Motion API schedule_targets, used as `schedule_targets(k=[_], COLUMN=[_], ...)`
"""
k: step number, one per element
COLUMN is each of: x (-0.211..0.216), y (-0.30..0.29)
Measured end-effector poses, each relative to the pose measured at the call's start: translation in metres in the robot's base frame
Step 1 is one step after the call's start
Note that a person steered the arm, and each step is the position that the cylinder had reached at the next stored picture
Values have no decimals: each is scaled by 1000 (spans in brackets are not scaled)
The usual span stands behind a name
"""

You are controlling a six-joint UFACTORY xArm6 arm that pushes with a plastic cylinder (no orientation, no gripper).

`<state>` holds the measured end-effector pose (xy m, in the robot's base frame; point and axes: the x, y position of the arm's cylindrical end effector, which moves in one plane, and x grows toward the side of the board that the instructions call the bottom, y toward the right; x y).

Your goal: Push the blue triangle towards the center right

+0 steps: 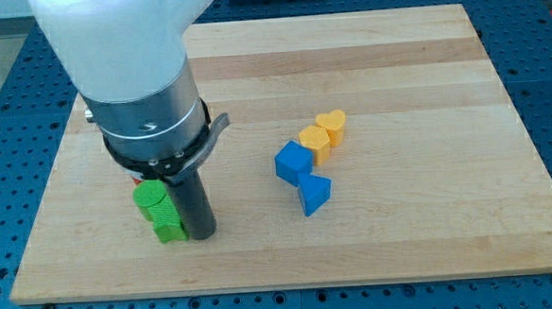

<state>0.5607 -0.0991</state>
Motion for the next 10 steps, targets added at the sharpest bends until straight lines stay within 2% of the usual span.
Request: schedule_targets(k=[3, 9, 10], x=[0, 12, 12], y=[-31, -4, 16])
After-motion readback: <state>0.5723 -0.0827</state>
